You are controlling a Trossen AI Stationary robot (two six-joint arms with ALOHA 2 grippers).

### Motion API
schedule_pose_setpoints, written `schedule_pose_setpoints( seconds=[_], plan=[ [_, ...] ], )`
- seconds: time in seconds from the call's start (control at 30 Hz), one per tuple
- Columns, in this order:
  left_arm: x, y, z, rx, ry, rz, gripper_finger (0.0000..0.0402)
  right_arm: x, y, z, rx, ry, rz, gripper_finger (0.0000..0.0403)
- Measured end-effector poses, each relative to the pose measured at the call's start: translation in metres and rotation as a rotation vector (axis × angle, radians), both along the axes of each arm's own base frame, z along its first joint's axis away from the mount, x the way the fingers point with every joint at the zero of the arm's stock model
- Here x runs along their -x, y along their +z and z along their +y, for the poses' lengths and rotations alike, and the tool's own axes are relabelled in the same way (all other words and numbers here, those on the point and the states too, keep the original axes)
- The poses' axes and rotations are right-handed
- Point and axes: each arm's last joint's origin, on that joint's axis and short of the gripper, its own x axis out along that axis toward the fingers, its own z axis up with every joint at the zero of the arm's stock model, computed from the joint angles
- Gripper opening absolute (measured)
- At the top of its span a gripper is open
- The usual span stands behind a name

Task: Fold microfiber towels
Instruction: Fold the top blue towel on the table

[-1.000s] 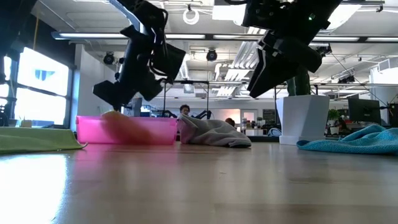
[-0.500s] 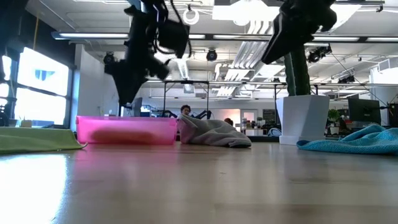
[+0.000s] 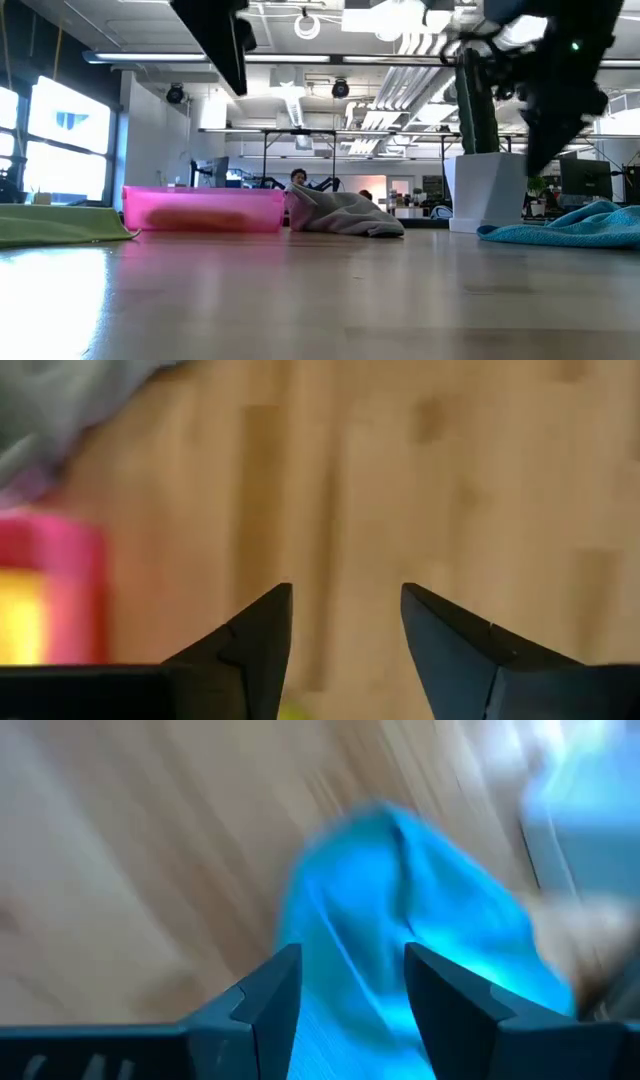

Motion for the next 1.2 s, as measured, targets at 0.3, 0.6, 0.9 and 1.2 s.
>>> schedule_pose_setpoints(
  seconds=[0.3, 0.6, 0.9, 1.2],
  plan=[
    [0.006, 0.005, -0.077, 0.026, -0.075, -0.163, 0.0177, 0.026, -0.037, -0.022, -0.147, -0.126, 0.203, 0.0171],
    [0.018, 0.007, -0.109, -0.036, 0.0, -0.259, 0.0177, 0.011, -0.056, -0.04, -0.302, 0.018, 0.061, 0.0171],
    [0.024, 0.008, -0.121, -0.059, 0.027, -0.297, 0.0177, -0.052, -0.03, -0.026, -0.474, 0.449, -0.6, 0.0171],
    [0.025, 0.008, -0.121, -0.074, 0.031, -0.302, 0.0177, -0.036, -0.007, -0.019, -0.383, 0.456, -0.257, 0.0171]
  ],
)
